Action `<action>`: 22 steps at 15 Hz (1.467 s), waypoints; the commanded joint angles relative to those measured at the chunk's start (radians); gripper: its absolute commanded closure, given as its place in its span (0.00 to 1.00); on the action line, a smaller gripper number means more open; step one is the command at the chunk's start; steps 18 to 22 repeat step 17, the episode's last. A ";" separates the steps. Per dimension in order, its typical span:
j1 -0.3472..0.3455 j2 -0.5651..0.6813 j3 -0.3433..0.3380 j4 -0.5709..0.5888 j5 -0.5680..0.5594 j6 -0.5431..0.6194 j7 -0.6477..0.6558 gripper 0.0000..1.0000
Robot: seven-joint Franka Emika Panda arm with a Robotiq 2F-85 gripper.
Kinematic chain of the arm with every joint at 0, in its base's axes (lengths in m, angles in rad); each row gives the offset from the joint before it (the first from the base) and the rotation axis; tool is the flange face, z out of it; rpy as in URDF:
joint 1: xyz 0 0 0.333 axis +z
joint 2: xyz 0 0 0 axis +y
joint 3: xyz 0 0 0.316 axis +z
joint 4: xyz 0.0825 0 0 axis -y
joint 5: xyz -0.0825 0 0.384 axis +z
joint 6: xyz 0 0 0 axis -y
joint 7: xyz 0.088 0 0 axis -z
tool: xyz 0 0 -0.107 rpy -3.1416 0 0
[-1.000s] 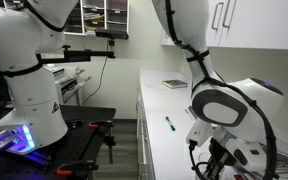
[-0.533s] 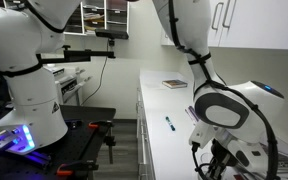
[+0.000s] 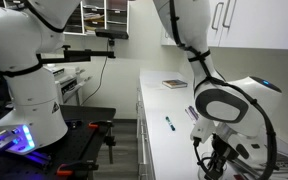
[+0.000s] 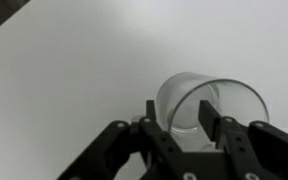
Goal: Move the glass to the right
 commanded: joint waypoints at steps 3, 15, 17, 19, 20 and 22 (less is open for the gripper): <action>0.038 -0.133 -0.032 -0.114 -0.011 0.007 0.014 0.02; 0.119 -0.390 -0.091 -0.329 -0.135 0.011 0.071 0.00; 0.147 -0.414 -0.121 -0.351 -0.197 0.007 0.133 0.00; 0.147 -0.414 -0.121 -0.351 -0.197 0.007 0.133 0.00; 0.147 -0.414 -0.121 -0.351 -0.197 0.007 0.133 0.00; 0.147 -0.414 -0.121 -0.351 -0.197 0.007 0.133 0.00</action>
